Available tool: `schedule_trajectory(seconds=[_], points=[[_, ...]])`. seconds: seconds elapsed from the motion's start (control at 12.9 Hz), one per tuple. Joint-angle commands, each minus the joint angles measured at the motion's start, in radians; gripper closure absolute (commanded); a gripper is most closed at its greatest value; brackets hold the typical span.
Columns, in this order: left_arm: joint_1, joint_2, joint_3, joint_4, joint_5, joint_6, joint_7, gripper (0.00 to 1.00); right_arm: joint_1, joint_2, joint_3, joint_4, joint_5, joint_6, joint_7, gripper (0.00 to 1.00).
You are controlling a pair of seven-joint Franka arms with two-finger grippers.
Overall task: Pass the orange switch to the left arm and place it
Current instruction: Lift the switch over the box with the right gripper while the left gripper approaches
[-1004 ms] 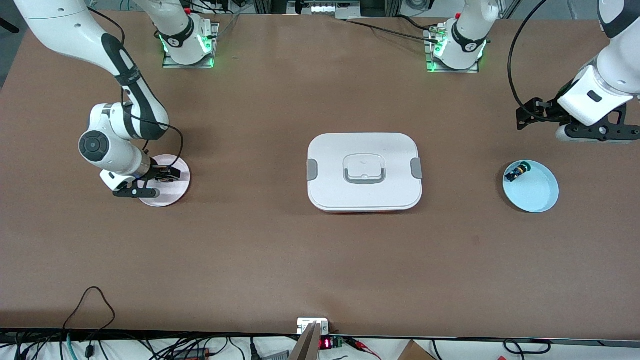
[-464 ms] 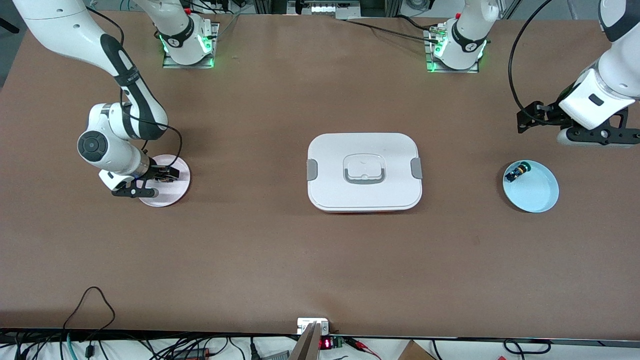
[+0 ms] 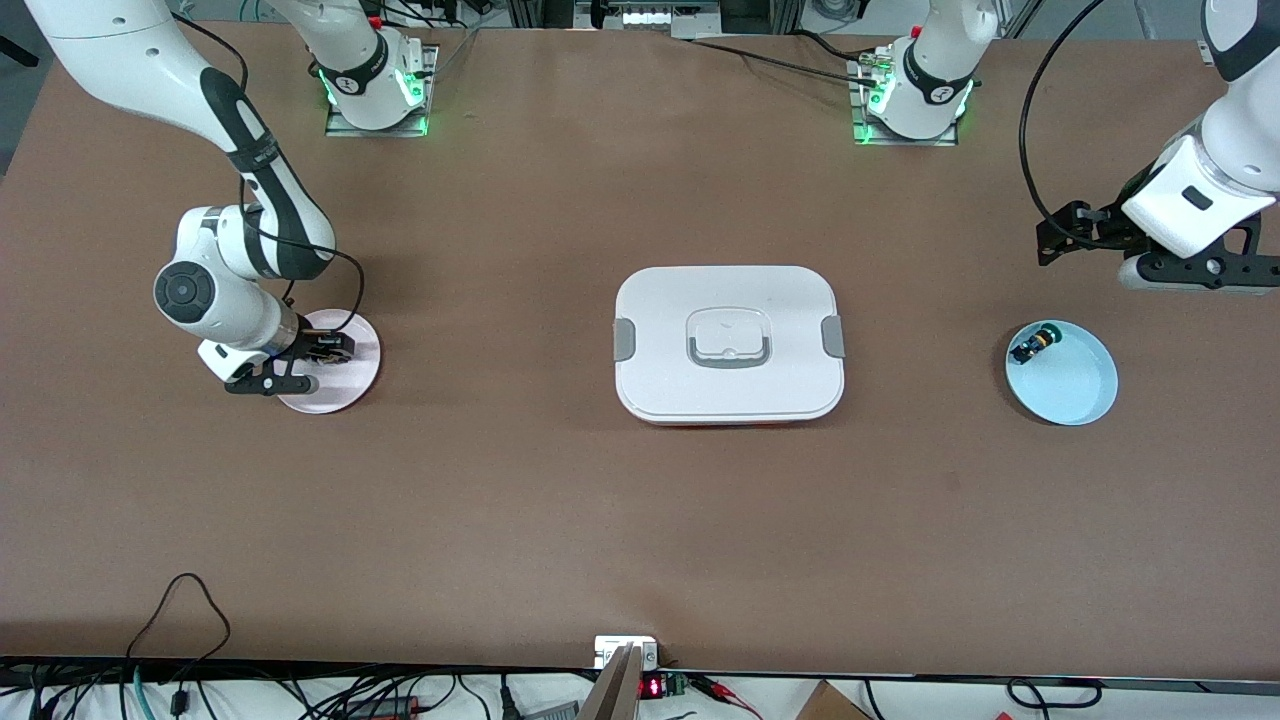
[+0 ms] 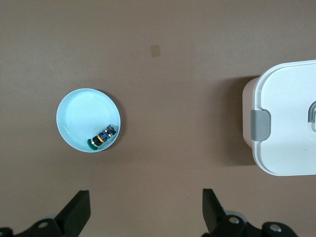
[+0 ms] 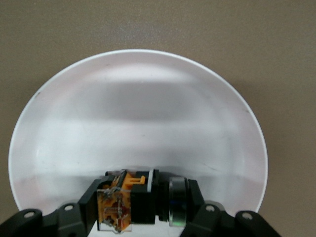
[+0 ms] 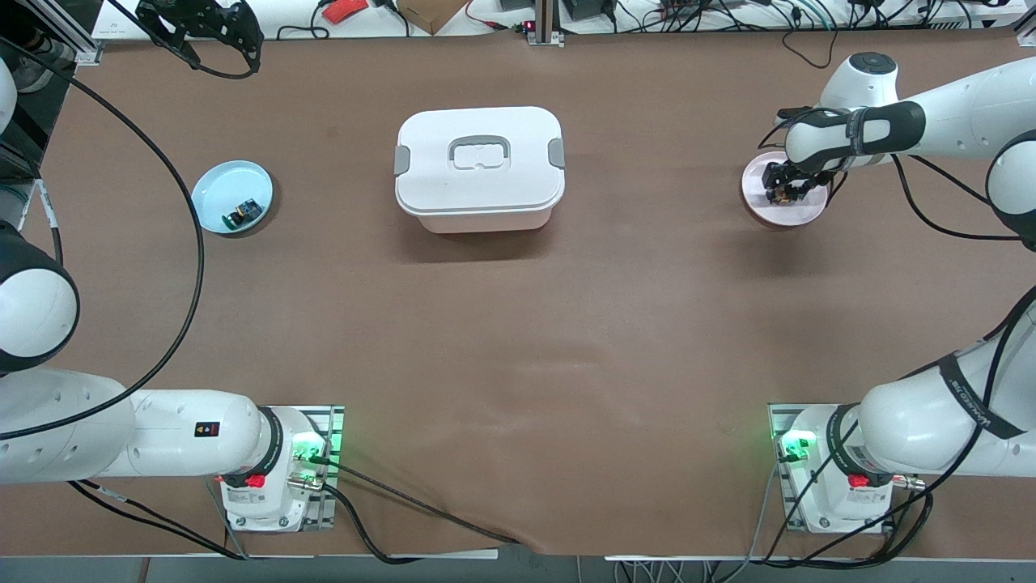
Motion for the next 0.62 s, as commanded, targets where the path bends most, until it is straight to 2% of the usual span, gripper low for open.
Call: schedule_trajectory(seconds=[0.0, 0.08, 0.15, 0.23, 0.39, 0.54], points=[[0.002, 0.012, -0.008, 0.036, 0.012, -0.024, 0.004, 0.0, -0.014, -0.018, 0.009, 0.011, -0.002, 0.009, -0.056, 0.71], [0.002, 0.009, -0.008, 0.036, 0.01, -0.029, 0.004, 0.0, -0.012, -0.034, 0.012, 0.016, 0.0, 0.002, -0.095, 0.71], [0.002, 0.009, -0.007, 0.036, 0.01, -0.035, 0.004, 0.0, -0.012, -0.062, 0.014, 0.024, 0.003, -0.014, -0.139, 0.77], [0.002, 0.009, -0.008, 0.036, 0.01, -0.035, 0.004, 0.0, -0.012, -0.077, 0.015, 0.048, 0.004, -0.053, -0.156, 0.77], [0.002, 0.009, -0.008, 0.036, 0.01, -0.055, 0.001, 0.0, 0.001, -0.094, 0.017, 0.17, 0.042, -0.24, -0.17, 0.8], [0.002, 0.011, -0.007, 0.036, 0.01, -0.056, 0.001, 0.0, 0.023, -0.094, 0.018, 0.313, 0.117, -0.407, -0.257, 0.85]])
